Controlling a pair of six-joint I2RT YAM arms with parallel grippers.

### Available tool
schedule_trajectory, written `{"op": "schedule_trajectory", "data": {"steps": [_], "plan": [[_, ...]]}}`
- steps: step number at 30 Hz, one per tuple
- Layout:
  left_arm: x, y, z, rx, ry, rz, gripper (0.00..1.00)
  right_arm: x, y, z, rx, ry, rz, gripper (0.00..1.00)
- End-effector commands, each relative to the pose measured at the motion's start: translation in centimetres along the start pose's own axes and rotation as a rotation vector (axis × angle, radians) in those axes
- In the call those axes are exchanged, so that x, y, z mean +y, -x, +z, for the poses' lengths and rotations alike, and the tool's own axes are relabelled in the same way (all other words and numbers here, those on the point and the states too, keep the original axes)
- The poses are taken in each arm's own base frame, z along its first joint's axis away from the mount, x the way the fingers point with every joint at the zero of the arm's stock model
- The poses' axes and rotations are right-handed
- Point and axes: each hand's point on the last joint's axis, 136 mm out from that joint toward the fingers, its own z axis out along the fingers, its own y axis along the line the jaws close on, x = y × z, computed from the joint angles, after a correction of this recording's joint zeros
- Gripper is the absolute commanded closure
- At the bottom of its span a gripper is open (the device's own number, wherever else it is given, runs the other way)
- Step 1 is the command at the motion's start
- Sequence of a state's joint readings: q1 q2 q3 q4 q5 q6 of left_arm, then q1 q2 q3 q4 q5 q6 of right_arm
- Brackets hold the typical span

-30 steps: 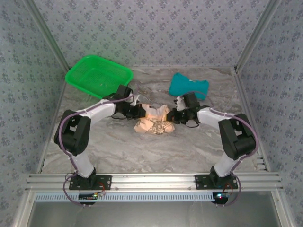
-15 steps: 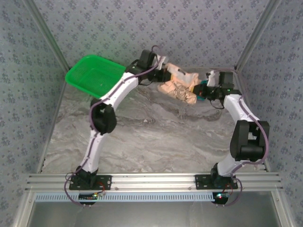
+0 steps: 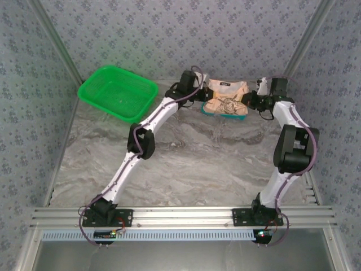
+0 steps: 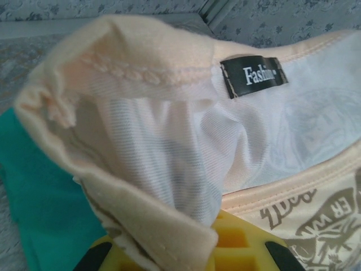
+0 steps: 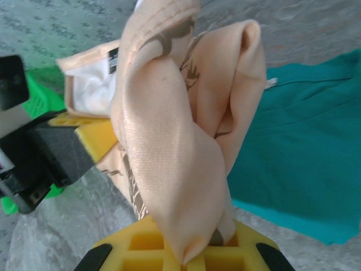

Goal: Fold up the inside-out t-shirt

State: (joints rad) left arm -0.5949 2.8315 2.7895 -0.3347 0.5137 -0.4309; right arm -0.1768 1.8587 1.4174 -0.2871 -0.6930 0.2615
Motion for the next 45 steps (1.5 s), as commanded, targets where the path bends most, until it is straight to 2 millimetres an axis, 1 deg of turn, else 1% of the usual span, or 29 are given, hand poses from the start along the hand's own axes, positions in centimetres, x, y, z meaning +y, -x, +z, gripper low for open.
{"op": "schedule_trajectory", "data": {"steps": [1, 2, 3, 5, 6, 8, 10, 11, 13, 14, 17, 18, 19, 20, 21, 23, 25, 27, 28, 30, 33, 34, 36, 37, 38, 39, 41, 43, 45], "plan": [[0.8, 2.4, 0.1, -0.119, 0.026, 0.062, 0.96, -2.2, 0.7, 0.6, 0.001, -0.05, -0.014, 0.99], [1.6, 2.3, 0.4, -0.128, 0.051, 0.068, 0.95, -2.8, 0.5, 1.4, 0.004, -0.046, -0.011, 0.99], [2.5, 2.3, 0.6, -0.143, 0.081, 0.07, 0.87, -3.6, 0.3, 2.3, 0.011, -0.048, -0.007, 0.99], [3.7, 2.7, 0.7, -0.177, 0.125, 0.073, 0.54, -4.8, 0.0, 3.8, 0.04, -0.046, 0.009, 0.99], [3.9, 3.1, 0.5, -0.188, 0.13, 0.075, 0.44, -5.4, -0.2, 4.6, 0.053, -0.058, 0.021, 0.98], [4.4, 4.0, -0.5, -0.195, 0.139, 0.046, 0.4, -6.2, -0.6, 5.6, 0.076, -0.085, 0.034, 0.92], [4.4, 4.6, -1.8, -0.179, 0.137, 0.015, 0.36, -7.0, -1.0, 5.7, 0.084, -0.136, 0.039, 0.89], [4.2, 4.9, -2.5, -0.163, 0.139, 0.007, 0.33, -7.3, -1.0, 5.6, 0.079, -0.153, 0.041, 0.84], [4.0, 5.1, -4.1, -0.119, 0.162, -0.004, 0.26, -7.9, -1.0, 5.2, 0.069, -0.194, 0.057, 0.64], [3.7, 5.2, -5.1, -0.091, 0.177, 0.001, 0.24, -7.7, -0.7, 5.0, 0.056, -0.191, 0.055, 0.57], [2.4, 5.2, -8.3, -0.009, 0.242, 0.034, 0.21, -6.5, 0.3, 3.8, 0.019, -0.219, 0.018, 0.4], [1.8, 5.3, -9.6, 0.014, 0.266, 0.051, 0.16, -6.0, 0.9, 2.8, -0.006, -0.242, 0.0, 0.29], [1.2, 5.1, -10.7, 0.044, 0.286, 0.064, 0.07, -5.3, 1.4, 2.0, -0.025, -0.249, -0.017, 0.01], [0.5, 5.0, -12.1, 0.074, 0.302, 0.092, 0.01, -4.5, 1.9, 1.0, -0.05, -0.255, -0.033, 0.0], [-0.2, 5.2, -13.8, 0.089, 0.332, 0.117, 0.0, -3.8, 2.2, 0.0, -0.077, -0.26, -0.049, 0.0], [-0.1, 4.8, -16.9, 0.107, 0.431, 0.118, 0.0, -2.3, 2.3, -1.8, -0.124, -0.267, -0.082, 0.0], [-0.7, 4.4, -19.9, 0.084, 0.475, 0.12, 0.0, -1.2, 1.5, -3.3, -0.16, -0.312, -0.125, 0.0], [-1.7, 4.1, -23.1, -0.007, 0.454, 0.102, 0.0, 0.1, 0.1, -4.9, -0.19, -0.373, -0.204, 0.0], [-1.4, 3.0, -24.5, -0.028, 0.458, 0.075, 0.0, 0.2, -1.2, -5.3, -0.19, -0.397, -0.23, 0.0], [-0.8, 1.3, -28.5, -0.097, 0.482, 0.014, 0.0, 1.4, -3.2, -6.4, -0.219, -0.422, -0.319, 0.0], [2.2, -2.9, -34.6, -0.163, 0.59, -0.098, 0.0, 2.6, -5.8, -8.1, -0.289, -0.419, -0.387, 0.0], [3.2, -4.2, -36.4, -0.184, 0.66, -0.096, 0.0, 2.5, -6.6, -8.6, -0.303, -0.413, -0.383, 0.0], [5.5, -8.2, -40.3, -0.184, 0.852, -0.053, 0.0, 1.6, -8.4, -9.5, -0.333, -0.423, -0.365, 0.0], [5.9, -9.2, -41.8, -0.18, 0.917, -0.009, 0.0, 1.2, -9.1, -9.7, -0.341, -0.429, -0.359, 0.0], [6.2, -10.8, -43.0, -0.153, 0.966, 0.043, 0.0, 0.7, -10.0, -9.7, -0.34, -0.419, -0.374, 0.0], [6.1, -12.0, -43.6, -0.131, 0.979, 0.109, 0.0, 0.8, -10.9, -9.4, -0.328, -0.392, -0.42, 0.0], [6.4, -13.4, -44.8, -0.116, 1.032, 0.245, 0.0, 0.0, -12.5, -9.0, -0.329, -0.402, -0.47, 0.0], [7.5, -14.4, -46.1, -0.159, 1.105, 0.313, 0.0, -0.8, -13.8, -8.4, -0.335, -0.405, -0.522, 0.0], [8.5, -15.6, -46.1, -0.203, 1.1, 0.344, 0.0, -2.3, -14.4, -8.1, -0.359, -0.428, -0.522, 0.0]]}}
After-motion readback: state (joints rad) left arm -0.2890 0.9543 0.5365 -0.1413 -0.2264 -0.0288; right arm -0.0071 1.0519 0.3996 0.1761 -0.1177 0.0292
